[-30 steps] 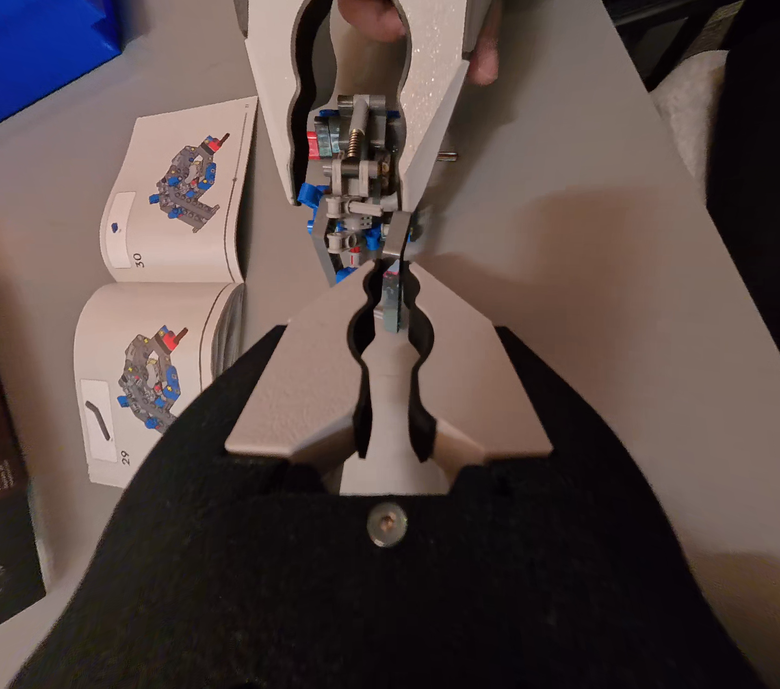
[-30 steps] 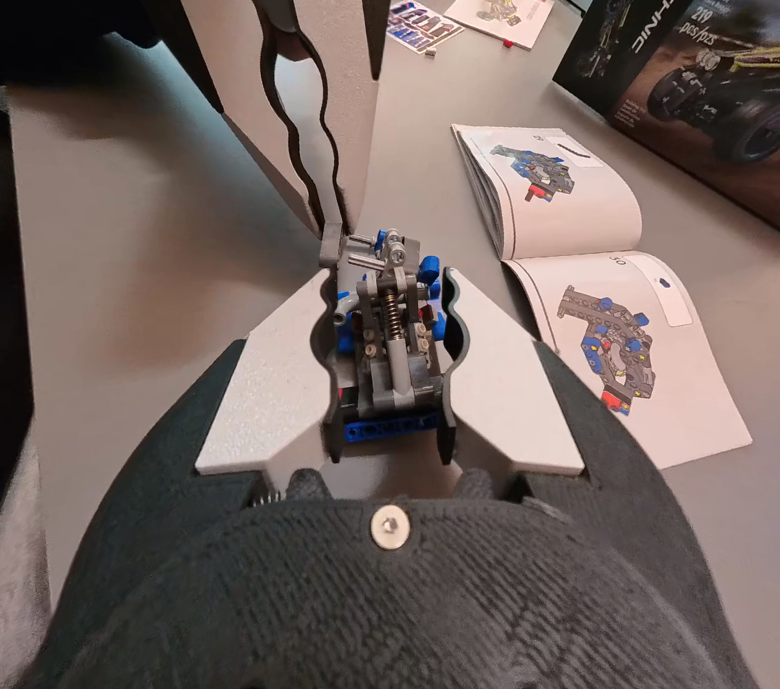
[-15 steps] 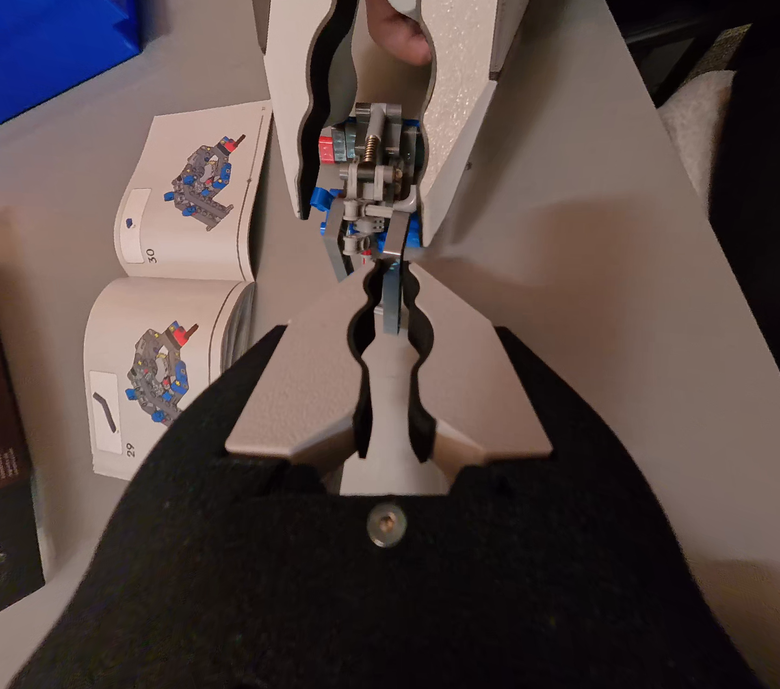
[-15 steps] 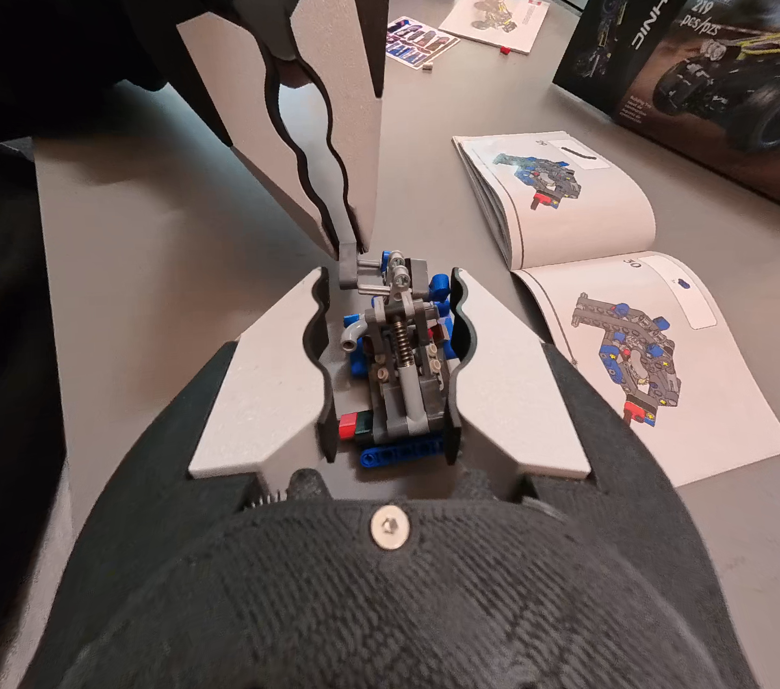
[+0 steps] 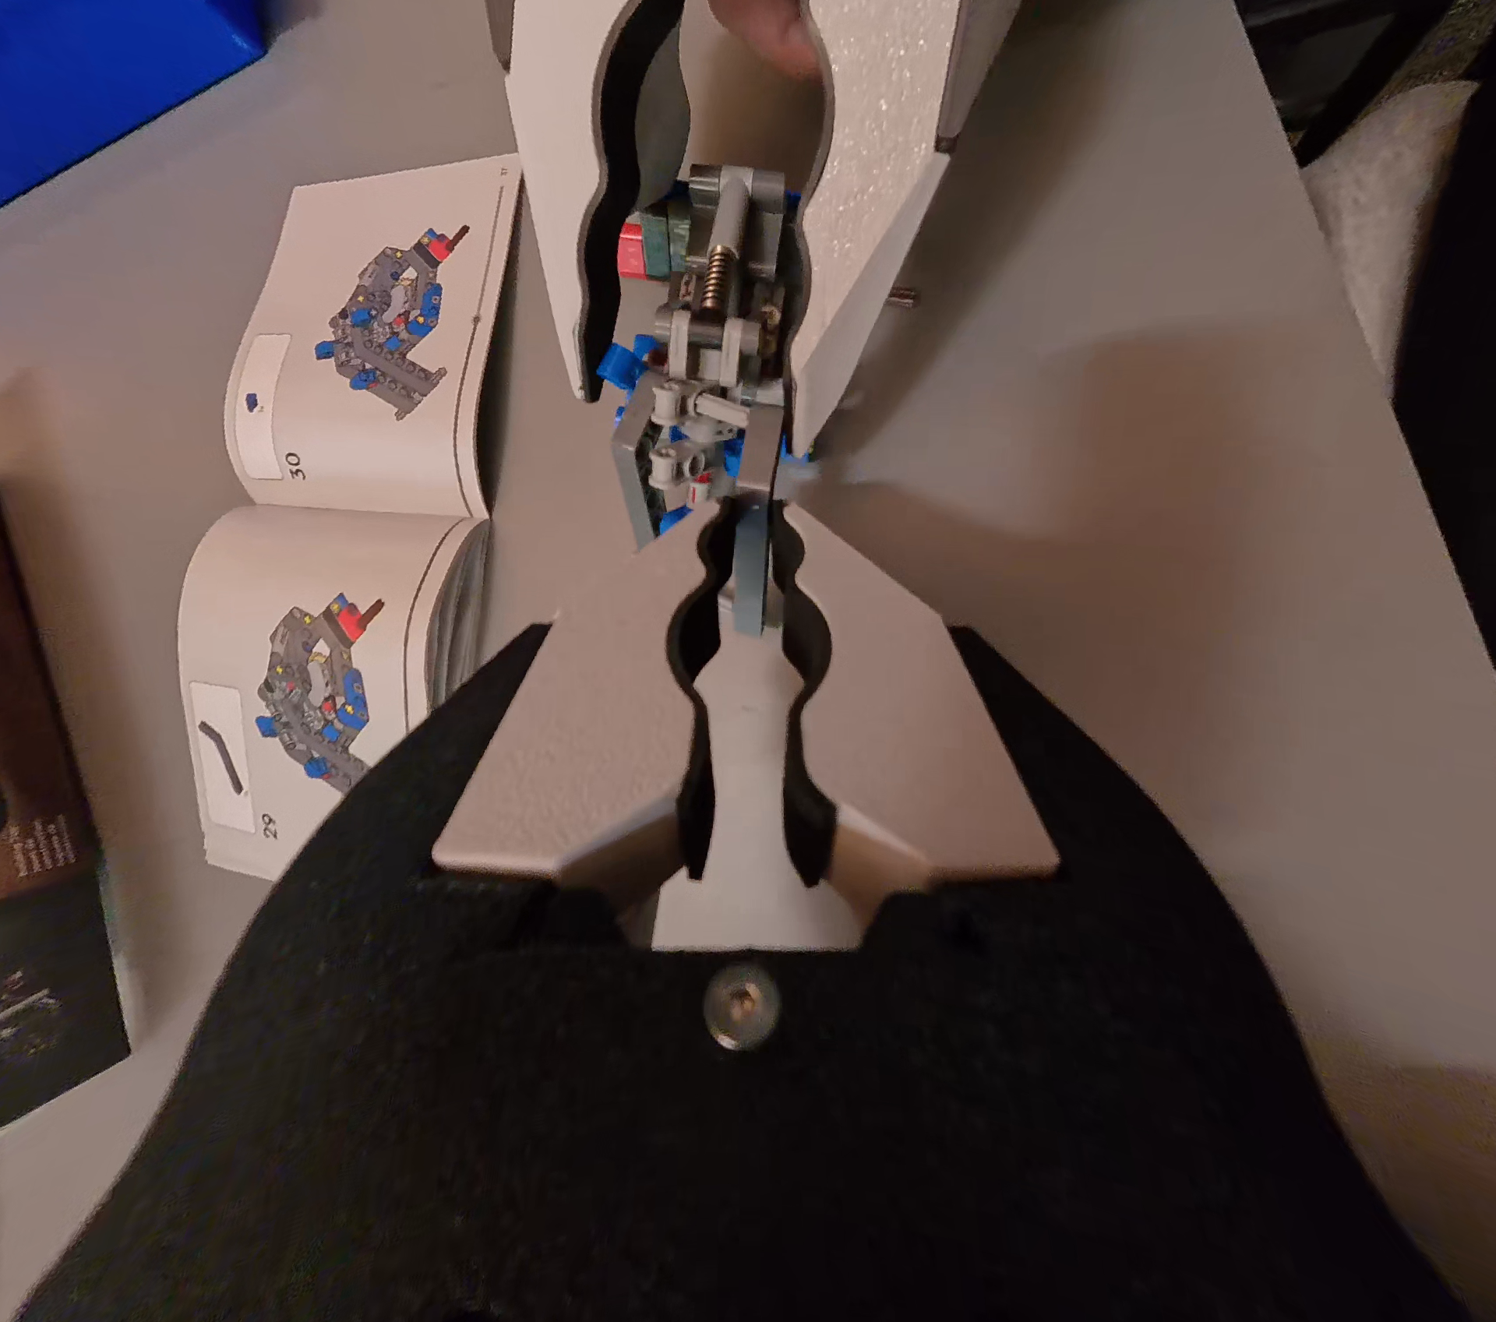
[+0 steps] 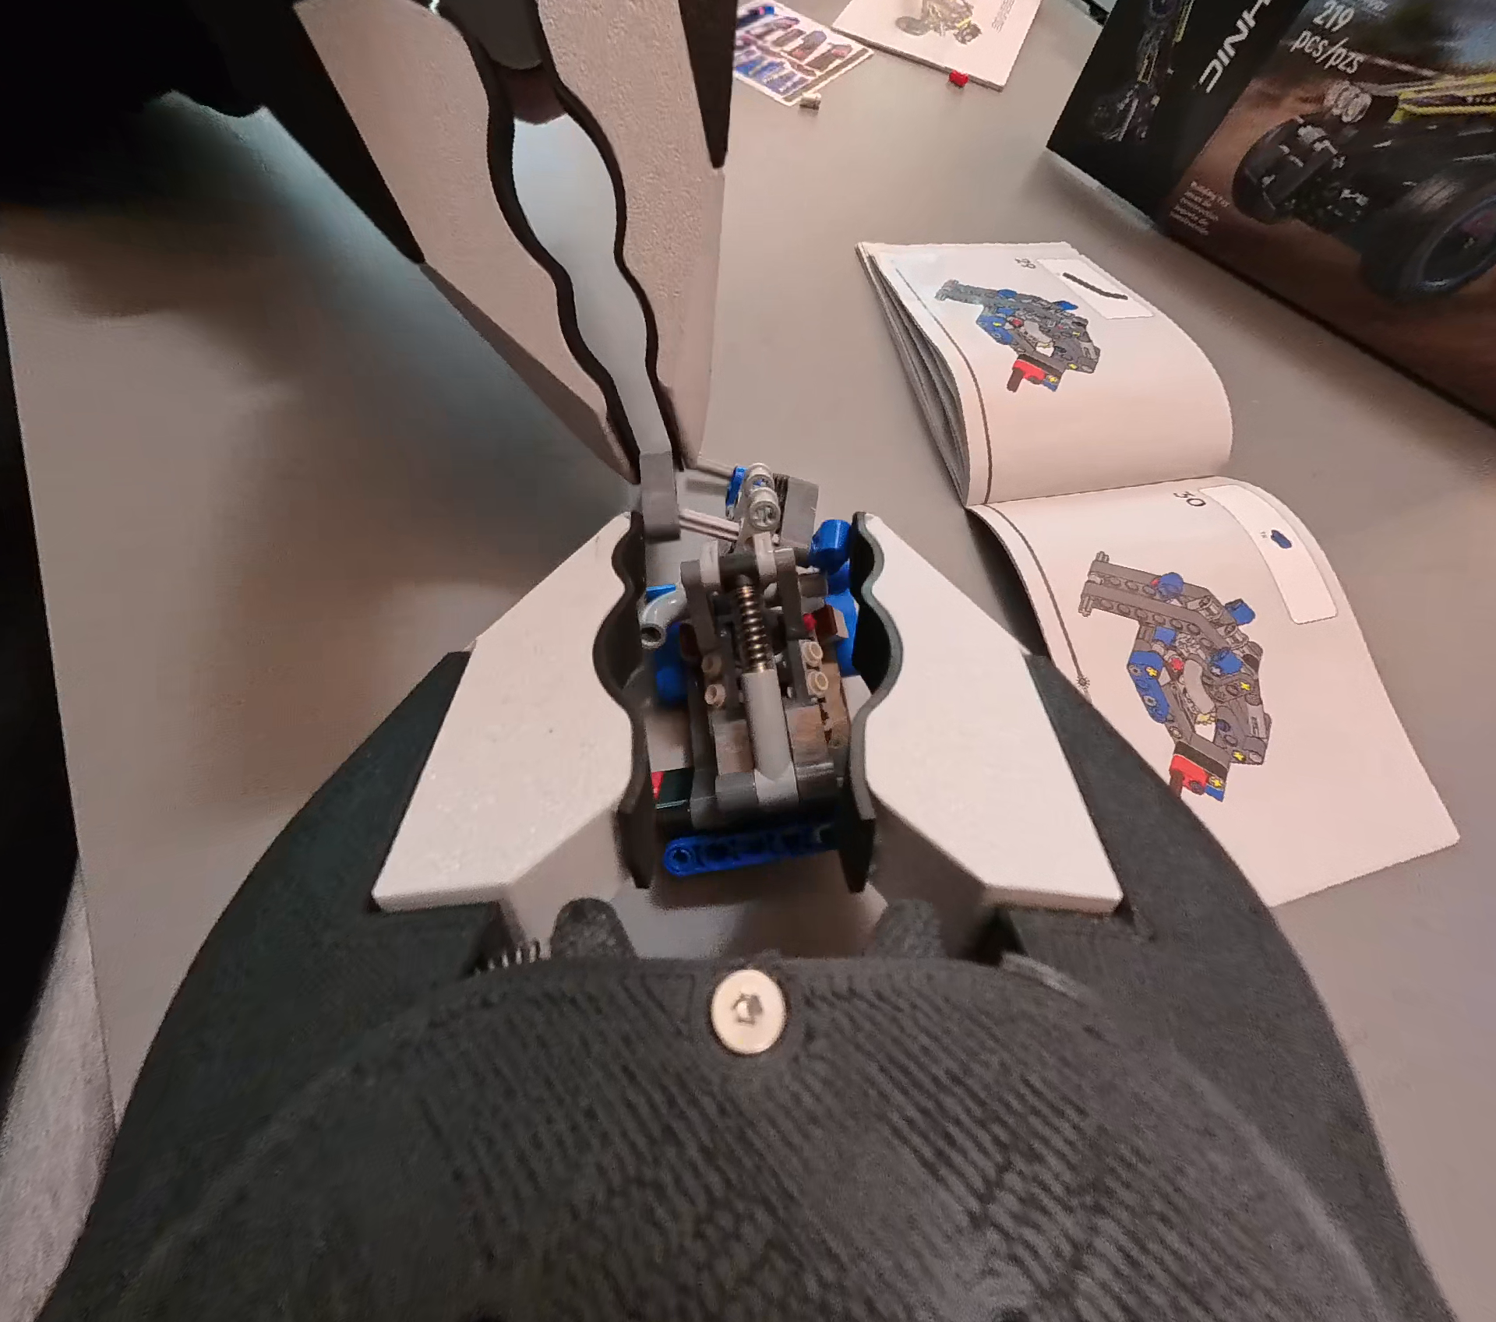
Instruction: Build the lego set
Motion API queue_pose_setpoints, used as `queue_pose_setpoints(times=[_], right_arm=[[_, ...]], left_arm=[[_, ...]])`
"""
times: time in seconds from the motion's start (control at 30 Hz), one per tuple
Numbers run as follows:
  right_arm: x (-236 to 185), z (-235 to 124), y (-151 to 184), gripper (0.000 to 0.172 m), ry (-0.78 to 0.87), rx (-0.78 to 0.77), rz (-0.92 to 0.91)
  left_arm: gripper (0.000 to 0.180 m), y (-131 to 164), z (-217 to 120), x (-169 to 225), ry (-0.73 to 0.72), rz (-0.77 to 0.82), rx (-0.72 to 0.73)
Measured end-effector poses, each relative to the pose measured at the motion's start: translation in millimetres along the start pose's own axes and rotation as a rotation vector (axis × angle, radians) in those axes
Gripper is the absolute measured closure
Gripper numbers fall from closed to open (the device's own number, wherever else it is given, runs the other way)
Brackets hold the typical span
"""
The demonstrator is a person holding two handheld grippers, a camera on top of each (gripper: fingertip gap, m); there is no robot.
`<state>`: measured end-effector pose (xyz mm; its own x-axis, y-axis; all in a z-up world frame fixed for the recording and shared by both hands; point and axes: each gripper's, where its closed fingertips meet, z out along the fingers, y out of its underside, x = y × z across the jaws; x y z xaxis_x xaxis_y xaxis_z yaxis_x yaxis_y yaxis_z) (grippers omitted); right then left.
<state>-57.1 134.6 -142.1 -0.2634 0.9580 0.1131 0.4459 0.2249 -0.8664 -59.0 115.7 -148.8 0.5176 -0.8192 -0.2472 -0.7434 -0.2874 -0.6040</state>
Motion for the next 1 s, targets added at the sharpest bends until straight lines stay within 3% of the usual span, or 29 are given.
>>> queue_pose_setpoints(times=[0.53, 0.7, 1.0], right_arm=[[-4, 1, -4, 0.127, -0.001, 0.012, -0.039], [-6, 1, -1, 0.117, -0.016, 0.003, -0.046], [-5, 0, -4, 0.124, 0.003, 0.024, -0.102]], left_arm=[[0.176, 0, -2, 3, 0.033, 0.007, 0.002], [0.176, 0, 0, 9, 0.066, 0.019, -0.003], [0.176, -2, 1, 7, 0.078, -0.012, 0.022]])
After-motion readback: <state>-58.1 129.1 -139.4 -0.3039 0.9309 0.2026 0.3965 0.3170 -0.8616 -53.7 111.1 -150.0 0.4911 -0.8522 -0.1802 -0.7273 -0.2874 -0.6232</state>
